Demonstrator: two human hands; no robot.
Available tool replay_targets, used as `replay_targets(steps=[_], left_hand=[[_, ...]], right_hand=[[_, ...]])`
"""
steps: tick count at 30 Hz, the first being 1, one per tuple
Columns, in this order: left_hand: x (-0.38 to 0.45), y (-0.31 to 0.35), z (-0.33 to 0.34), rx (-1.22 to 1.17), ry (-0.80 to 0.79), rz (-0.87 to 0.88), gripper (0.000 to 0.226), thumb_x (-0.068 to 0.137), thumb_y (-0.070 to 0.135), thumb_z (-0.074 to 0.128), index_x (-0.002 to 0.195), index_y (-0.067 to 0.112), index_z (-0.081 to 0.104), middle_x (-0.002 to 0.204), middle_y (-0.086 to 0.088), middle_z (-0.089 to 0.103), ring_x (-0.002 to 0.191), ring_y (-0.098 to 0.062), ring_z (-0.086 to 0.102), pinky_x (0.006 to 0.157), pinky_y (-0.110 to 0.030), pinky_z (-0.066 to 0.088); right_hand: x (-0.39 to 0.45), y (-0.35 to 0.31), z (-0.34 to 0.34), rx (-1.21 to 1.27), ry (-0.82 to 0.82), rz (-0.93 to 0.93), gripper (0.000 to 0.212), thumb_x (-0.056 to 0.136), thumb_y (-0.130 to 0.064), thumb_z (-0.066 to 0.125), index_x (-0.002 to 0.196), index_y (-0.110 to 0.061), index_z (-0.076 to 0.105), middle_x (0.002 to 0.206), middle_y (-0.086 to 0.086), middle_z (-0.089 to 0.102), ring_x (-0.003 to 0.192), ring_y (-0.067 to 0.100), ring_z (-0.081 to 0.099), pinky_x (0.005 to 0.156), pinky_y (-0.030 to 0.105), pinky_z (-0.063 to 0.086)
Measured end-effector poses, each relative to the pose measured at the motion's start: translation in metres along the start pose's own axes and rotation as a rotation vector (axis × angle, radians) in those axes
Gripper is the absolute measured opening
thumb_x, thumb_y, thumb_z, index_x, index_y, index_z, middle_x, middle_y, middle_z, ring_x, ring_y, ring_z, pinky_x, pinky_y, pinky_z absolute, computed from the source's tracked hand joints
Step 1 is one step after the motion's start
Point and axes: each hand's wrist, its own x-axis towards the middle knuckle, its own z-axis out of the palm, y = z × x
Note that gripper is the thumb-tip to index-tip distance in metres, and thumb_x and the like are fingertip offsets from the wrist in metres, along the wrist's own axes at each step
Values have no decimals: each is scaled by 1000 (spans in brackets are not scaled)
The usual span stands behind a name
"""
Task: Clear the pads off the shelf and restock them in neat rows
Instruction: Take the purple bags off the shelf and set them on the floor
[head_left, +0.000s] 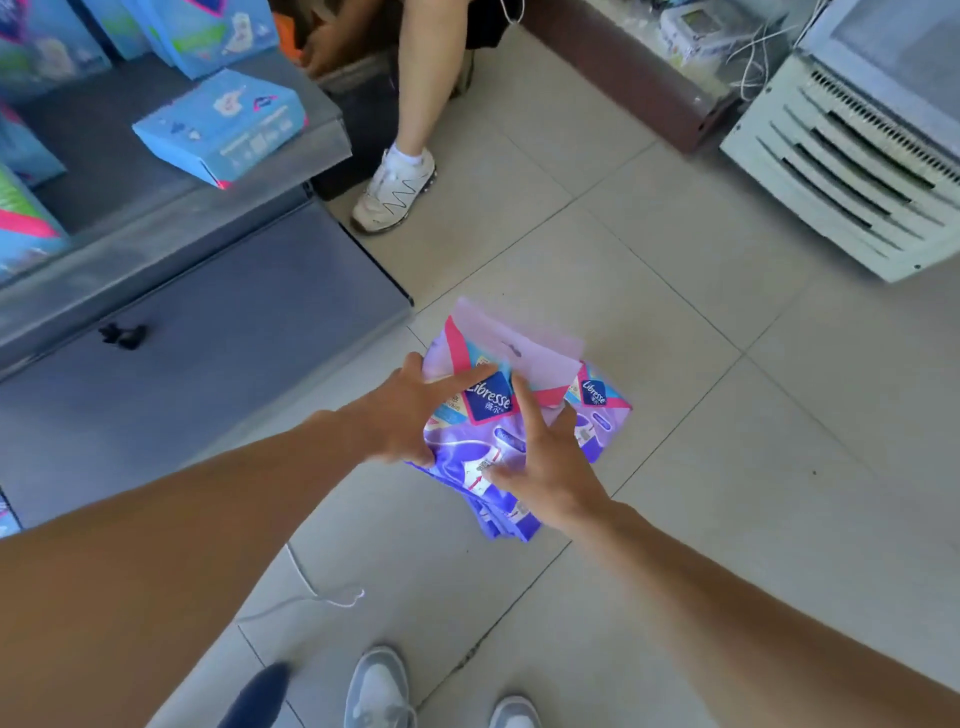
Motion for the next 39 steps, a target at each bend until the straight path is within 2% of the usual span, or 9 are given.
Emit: replay_targets(steps=[7,10,14,19,23,28,31,36,39], left_hand=[[45,-61,-12,66,6,-8,120,71,13,74,125,77,-11,129,-6,28,116,-29,40,87,-40,53],[75,-86,-12,84,-19,-3,121,71,8,71,122,80,-12,129,-6,27,114,-31,42,85,-41,54],[124,-116,0,115,-8,-18,122,72,5,68,117,83,-13,127,-6,28,115,-31,42,83,-44,55],[193,-152,31,134,-45,-24,118,71,10,69,126,79,-7,122,-6,30,112,-31,42,81,-44,56],[237,-179,57,119,-125,-42,115,72,6,70,135,73,1,118,-6,30,106,-27,46,80,-42,56],[274,-202,90,116,-181,-68,111,76,5,68,142,64,2,113,-5,29,95,-23,45,75,-34,54],[287,-213,115,128,-209,-94,109,78,4,67,143,62,1,118,-7,28,99,-23,43,77,-33,52],[290,-216,124,149,-236,-134,113,78,4,69,143,62,-4,128,-7,26,103,-23,43,75,-33,52],[279,-203,111,218,-247,-146,117,77,5,69,141,63,-9,154,-11,-1,124,-33,37,71,-33,50]], right_hand=[[64,-11,46,35,66,83,101,81,-37,73,153,-42,2,147,19,20,131,30,41,95,30,44],[94,-8,68,101,62,160,101,79,-37,75,153,-42,6,146,19,22,129,32,44,101,36,45],[146,12,84,257,9,254,99,79,-26,73,151,-47,8,150,10,20,128,26,45,95,27,41],[207,51,105,212,-76,346,104,78,-23,77,151,-45,6,145,16,17,122,31,54,86,22,42],[245,81,135,219,-93,390,105,77,-16,74,152,-44,6,142,16,17,116,35,56,89,39,55],[283,119,167,167,-143,448,106,79,-12,73,153,-41,3,147,17,12,123,34,52,90,33,52],[296,136,182,93,-187,497,102,82,-9,67,153,-41,0,152,21,3,123,36,53,97,34,50],[300,143,189,34,-207,514,99,84,-8,63,152,-43,0,150,20,9,115,35,59,94,38,53],[296,130,174,-51,-196,505,97,84,-12,61,152,-42,-1,151,21,12,119,35,56,94,39,52]])
